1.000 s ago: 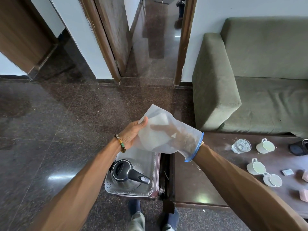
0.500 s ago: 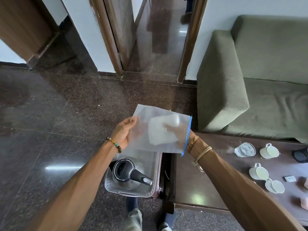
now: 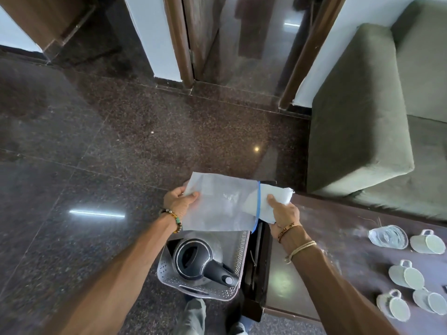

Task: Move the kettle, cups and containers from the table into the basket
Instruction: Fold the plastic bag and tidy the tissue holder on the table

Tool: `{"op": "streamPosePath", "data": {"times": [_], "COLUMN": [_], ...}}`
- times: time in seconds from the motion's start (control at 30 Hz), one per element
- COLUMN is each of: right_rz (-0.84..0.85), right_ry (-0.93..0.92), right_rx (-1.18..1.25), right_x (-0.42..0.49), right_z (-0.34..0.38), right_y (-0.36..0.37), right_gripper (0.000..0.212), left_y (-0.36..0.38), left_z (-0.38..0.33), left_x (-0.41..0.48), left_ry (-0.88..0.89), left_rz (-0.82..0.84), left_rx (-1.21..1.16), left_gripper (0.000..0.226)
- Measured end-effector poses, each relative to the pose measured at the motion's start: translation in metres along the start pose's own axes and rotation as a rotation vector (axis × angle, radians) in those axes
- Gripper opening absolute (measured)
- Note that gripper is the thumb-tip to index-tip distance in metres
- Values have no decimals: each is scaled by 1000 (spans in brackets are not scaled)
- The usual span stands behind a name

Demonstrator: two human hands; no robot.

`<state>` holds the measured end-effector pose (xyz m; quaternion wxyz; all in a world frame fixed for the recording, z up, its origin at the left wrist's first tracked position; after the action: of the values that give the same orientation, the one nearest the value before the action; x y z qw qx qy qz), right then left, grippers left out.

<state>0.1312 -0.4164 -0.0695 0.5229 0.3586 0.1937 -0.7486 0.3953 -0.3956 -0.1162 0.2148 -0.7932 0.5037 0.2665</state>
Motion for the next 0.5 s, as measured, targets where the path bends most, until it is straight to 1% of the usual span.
{"op": "streamPosePath", "data": {"times": [0.07, 0.17, 0.2, 0.27, 0.3, 0.37, 0.43, 0.5], "right_rz": [-125, -202, -209, -225, -239, -253, -239, -215], "right_ry": [-27, -56, -54, -43, -39, -27, 6, 29], "right_rx": [7, 10, 22, 42, 46, 52, 60, 50], "right_x": [13, 28, 30, 37, 39, 43, 47, 50], "right_z": [-17, -37, -42, -51, -53, -54, -54, -55], "right_y": [5, 4, 2, -5, -8, -16, -20, -21], "right_gripper": [15, 17, 16, 18, 22, 24, 17, 8], "left_y": [-3, -2, 1, 7, 10, 14, 17, 19], "left_z": [12, 27, 29, 34, 37, 44, 50, 55], "left_x": [22, 53, 59, 69, 73, 78, 83, 89], "left_ry": [6, 14, 25, 62, 82, 114, 124, 115], "left_rz": [-42, -33, -32, -30, -40, -66, -76, -76], "left_rx": [138, 294, 356, 552, 636, 748, 834, 903], "left_gripper": [26, 22, 24, 38, 37, 25, 32, 21]}}
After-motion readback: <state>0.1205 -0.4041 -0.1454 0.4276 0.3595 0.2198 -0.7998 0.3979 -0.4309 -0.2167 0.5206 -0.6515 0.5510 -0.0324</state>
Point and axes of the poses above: each hand's wrist, its own x-axis towards the middle knuckle, its own y-axis out of the palm, z = x × y, the point moved 1 cm from there along x, towards the middle knuckle, and after that the axes turned 4 degrees about z, right-handed, at the moved point
